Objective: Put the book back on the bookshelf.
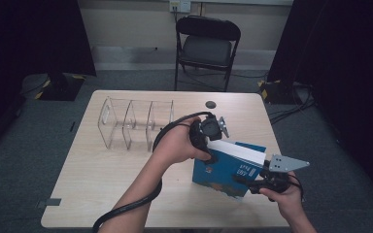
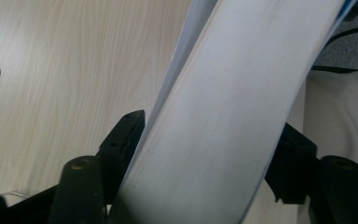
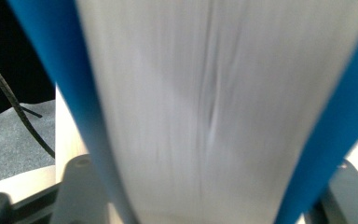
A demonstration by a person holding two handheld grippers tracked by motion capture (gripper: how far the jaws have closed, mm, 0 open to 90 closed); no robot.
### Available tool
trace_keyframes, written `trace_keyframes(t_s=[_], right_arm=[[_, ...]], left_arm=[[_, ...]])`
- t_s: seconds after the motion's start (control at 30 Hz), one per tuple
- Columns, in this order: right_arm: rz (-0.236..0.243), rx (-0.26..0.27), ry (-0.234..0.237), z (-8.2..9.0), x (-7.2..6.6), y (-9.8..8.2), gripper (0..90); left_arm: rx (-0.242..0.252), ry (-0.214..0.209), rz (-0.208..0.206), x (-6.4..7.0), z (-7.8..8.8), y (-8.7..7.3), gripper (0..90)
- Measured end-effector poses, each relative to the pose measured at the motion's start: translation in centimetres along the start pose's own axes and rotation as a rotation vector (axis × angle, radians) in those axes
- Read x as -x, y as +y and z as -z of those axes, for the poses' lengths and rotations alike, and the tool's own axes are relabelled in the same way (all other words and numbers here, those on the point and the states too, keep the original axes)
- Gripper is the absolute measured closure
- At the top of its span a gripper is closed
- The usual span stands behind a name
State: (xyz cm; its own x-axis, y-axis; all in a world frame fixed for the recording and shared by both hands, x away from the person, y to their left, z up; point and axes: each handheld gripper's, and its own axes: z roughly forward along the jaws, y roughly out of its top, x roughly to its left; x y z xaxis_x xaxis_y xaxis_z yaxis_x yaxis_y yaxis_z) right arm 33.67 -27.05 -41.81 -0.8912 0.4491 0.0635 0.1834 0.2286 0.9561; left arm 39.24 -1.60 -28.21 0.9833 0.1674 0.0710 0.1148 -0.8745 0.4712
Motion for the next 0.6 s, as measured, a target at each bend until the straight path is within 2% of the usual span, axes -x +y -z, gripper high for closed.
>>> trace_keyframes(t_s=[0.07, 0.23, 0.37, 0.4, 0.53, 0.6], right_arm=[[-0.001, 0.000, -0.006, 0.1, 0.1, -0.2, 36.3], [-0.019, -0.007, -0.031, 0.6, 0.5, -1.5, 33.7], [-0.022, -0.013, -0.045, 0.9, 1.0, -2.4, 32.1], [-0.022, -0.013, -0.045, 0.9, 1.0, -2.4, 32.1], [-0.005, -0.052, -0.064, 1.0, 1.0, -2.9, 32.0], [-0.021, -0.063, -0.071, 1.0, 1.1, -3.4, 30.8]], left_arm=[[-0.003, -0.013, 0.013, 0.2, 0.1, -0.1, 40.8], [-0.021, -0.079, 0.032, 0.7, 0.4, 0.0, 54.9], [-0.016, -0.065, 0.027, 1.0, 0.4, -0.1, 56.8], [-0.015, -0.066, 0.038, 1.0, 0.4, -0.2, 56.8], [-0.001, -0.055, 0.042, 1.0, 0.4, -0.3, 56.7], [0.013, -0.055, 0.047, 1.1, 0.4, -0.5, 56.7]])
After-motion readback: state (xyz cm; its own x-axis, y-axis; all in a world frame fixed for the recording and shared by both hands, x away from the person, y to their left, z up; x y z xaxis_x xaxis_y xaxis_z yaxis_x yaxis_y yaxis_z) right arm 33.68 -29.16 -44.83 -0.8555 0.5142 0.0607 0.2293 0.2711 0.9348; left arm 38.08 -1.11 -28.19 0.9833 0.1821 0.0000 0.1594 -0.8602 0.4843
